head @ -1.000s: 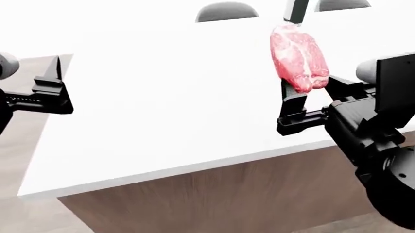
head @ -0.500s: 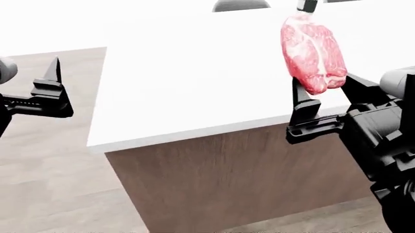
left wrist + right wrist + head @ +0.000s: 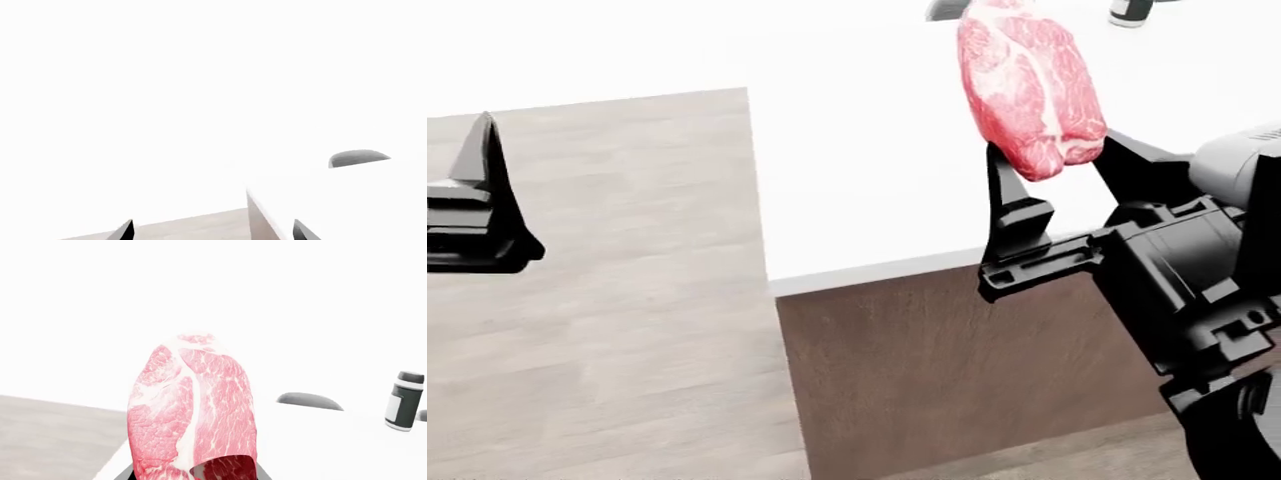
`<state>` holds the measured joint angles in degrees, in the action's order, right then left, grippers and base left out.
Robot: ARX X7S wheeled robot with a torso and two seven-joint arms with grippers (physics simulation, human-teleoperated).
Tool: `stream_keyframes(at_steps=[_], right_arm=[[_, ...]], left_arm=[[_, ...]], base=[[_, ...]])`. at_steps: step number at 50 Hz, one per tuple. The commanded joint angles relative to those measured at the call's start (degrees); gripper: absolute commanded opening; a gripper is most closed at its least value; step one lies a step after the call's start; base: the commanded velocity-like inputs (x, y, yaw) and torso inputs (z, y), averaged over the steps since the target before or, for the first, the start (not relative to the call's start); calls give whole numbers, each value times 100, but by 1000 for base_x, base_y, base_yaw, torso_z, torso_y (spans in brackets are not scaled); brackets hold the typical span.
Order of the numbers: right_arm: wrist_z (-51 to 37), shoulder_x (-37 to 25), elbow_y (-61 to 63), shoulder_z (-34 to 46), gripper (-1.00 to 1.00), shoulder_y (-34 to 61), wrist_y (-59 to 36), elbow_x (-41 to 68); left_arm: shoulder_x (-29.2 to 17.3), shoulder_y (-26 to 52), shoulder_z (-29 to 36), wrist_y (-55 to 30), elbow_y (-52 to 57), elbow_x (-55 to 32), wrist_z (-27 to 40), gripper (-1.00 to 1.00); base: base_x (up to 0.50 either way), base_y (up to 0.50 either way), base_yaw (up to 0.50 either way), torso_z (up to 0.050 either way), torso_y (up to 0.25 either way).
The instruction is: Pick the pork chop from the counter and place it in the cabinet.
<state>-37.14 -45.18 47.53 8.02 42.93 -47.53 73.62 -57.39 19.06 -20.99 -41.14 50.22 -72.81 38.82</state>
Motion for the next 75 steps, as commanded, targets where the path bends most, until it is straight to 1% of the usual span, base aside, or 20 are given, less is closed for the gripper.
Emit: stream_keyframes(at_steps=[1,4,7,9,11,14,16,18,21,26,41,47,55,62,68,75], right_arm=[[13,175,141,79,-100,243,-13,-70],[-3,207,153,75,-100,294,7,-16],[31,269,70,72,-100,231,73,-71],[79,328,7,109,-100,151,118,-209],[161,404,-51,177,-100,40,185,-433],[260,461,-58,335,-100,-42,245,-902],[340,516,-75,491,-100,-80,266,-1177],[409,559,-107,593,-100,-109,299,-1348],[481,594,-90,699,-100,-119,330,-1492],[568,647,-107,908,-100,-112,349,-1787],[588,600,-131,909,-100,76,361,-1902],[430,778,-42,929,-100,384,241,-1699],[113,1048,94,1030,-100,977,-83,-1338],[33,1279,-5,1138,-100,1068,-42,-1452],[19,1620,-163,1267,-100,1135,111,-1625],[-122,1777,-88,1153,-100,1102,312,-1643]], left_arm=[[307,-338,-397,263,555,-80,275,100],[477,-227,-191,324,670,-69,365,100],[640,-259,67,426,966,291,455,100],[460,-482,636,941,975,801,590,100],[607,-633,1054,1099,958,1189,600,100],[994,-813,1709,1241,953,1759,487,100],[1158,-863,2174,1336,956,2166,447,100],[1262,-881,2497,1452,953,2394,435,100],[1331,-906,2700,1580,920,2533,400,100],[1329,-1016,2709,1746,822,2621,366,100],[1216,-968,2658,1861,731,2473,469,100],[1230,-905,2441,2085,789,2116,571,100],[1286,-873,2457,2252,779,1963,578,100],[1365,-868,2578,2302,623,2009,468,100],[1280,-911,2472,2358,654,1890,523,100],[1276,-920,2537,2392,700,1891,477,100]], base=[[501,-31,0,0,0],[501,-29,0,0,0],[501,-28,0,0,0],[501,-31,0,0,0],[250,-27,250,0,0],[0,0,500,0,0],[0,0,500,0,0],[0,0,500,0,0],[0,0,500,0,0],[0,0,500,0,0],[0,0,500,0,0],[0,0,500,0,0],[0,0,500,0,0],[0,0,500,0,0],[0,0,500,0,0],[0,0,500,0,0]])
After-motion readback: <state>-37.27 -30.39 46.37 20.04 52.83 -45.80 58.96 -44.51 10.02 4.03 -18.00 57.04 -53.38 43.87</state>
